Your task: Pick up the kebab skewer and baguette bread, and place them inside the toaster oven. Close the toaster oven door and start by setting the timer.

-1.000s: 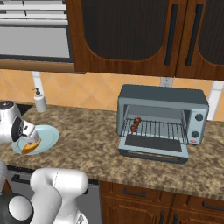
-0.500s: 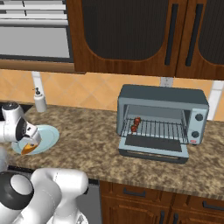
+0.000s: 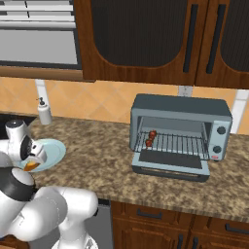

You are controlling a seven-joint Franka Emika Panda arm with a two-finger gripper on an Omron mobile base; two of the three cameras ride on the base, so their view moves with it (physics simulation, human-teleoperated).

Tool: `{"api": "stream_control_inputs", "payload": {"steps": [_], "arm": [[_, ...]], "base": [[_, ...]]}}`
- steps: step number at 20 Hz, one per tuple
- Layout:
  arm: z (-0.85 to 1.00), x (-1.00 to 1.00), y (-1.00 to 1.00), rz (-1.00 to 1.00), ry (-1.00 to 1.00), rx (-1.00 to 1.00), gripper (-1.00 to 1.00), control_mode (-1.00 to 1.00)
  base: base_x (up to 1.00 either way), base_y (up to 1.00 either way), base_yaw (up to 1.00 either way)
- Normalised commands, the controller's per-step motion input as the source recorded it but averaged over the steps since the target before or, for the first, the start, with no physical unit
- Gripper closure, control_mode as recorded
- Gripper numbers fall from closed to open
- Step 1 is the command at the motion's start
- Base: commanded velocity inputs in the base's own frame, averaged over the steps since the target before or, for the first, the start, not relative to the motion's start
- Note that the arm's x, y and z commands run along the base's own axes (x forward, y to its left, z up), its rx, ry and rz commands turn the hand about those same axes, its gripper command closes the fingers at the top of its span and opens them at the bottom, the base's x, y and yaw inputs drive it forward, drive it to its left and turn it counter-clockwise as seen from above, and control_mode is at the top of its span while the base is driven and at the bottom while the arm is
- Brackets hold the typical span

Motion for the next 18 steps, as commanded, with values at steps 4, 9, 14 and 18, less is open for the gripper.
{"api": "stream_control_inputs", "payload": {"steps": [4, 9, 14, 18], "arm": [[-0.26, 0.27, 0.08, 0.00, 0.01, -0.03, -1.00, -1.00], [-0.23, 0.25, 0.20, 0.00, 0.00, -0.03, -1.00, -1.00], [-0.23, 0.16, 0.17, 0.00, 0.01, -0.03, -1.00, -1.00], [-0.21, 0.11, 0.01, 0.00, 0.03, -0.02, -1.00, -1.00]], "base": [[0.00, 0.00, 0.00], [0.00, 0.00, 0.00], [0.00, 0.00, 0.00], [0.00, 0.00, 0.00]]}}
